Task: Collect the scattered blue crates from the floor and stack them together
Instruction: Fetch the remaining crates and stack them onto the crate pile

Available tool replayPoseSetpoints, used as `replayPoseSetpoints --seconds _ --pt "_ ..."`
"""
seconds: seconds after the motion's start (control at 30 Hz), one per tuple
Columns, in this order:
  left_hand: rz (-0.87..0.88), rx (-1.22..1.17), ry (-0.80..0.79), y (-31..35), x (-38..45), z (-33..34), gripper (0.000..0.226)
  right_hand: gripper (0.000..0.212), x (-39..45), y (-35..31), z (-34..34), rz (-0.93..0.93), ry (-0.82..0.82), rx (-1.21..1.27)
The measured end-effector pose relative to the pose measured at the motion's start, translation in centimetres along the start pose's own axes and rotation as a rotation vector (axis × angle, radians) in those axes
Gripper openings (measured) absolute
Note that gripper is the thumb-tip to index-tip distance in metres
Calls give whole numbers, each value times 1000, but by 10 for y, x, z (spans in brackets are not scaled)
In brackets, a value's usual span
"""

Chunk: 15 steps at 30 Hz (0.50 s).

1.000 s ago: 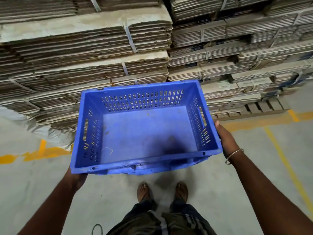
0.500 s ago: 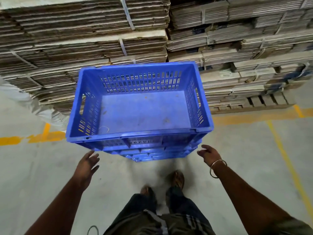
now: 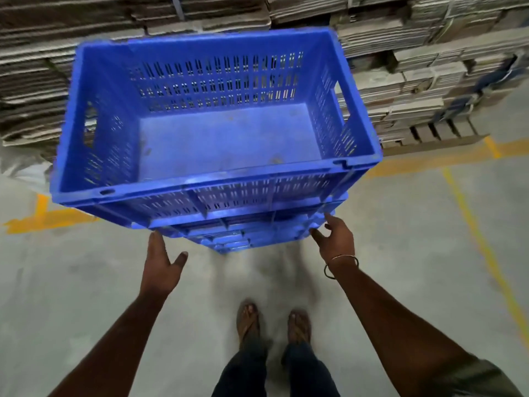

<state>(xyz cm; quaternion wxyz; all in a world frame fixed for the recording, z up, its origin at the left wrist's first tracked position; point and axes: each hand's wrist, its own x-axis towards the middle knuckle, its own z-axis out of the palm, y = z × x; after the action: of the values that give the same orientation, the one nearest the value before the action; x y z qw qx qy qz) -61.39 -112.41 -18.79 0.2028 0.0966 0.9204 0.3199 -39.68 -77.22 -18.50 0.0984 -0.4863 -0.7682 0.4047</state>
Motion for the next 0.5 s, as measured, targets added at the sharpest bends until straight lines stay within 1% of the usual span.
replayPoseSetpoints --seconds 0.07,0.17,0.2,0.23,0.3,0.33,0.37,0.43,0.5 --pt "-61 -38 79 -3 2 12 82 49 2 10 7 30 50 78" --pt "-171 -209 325 -2 6 25 65 46 12 21 10 31 182 226" --pt "-187 -252 390 0 7 27 64 47 17 24 11 28 219 272" --pt "-179 -294 430 0 8 28 68 51 21 26 12 36 222 310" --pt "-122 -411 414 8 13 27 83 61 30 25 12 -7 171 336" --pt "-92 -468 363 12 17 27 89 59 37 25 12 -53 125 295" --pt "-68 -517 312 13 22 27 91 51 44 26 12 -93 98 226" --pt "-34 -612 283 12 33 25 82 33 59 27 9 -109 119 118" --pt "-18 -685 292 16 40 21 76 29 73 29 3 -113 149 75"
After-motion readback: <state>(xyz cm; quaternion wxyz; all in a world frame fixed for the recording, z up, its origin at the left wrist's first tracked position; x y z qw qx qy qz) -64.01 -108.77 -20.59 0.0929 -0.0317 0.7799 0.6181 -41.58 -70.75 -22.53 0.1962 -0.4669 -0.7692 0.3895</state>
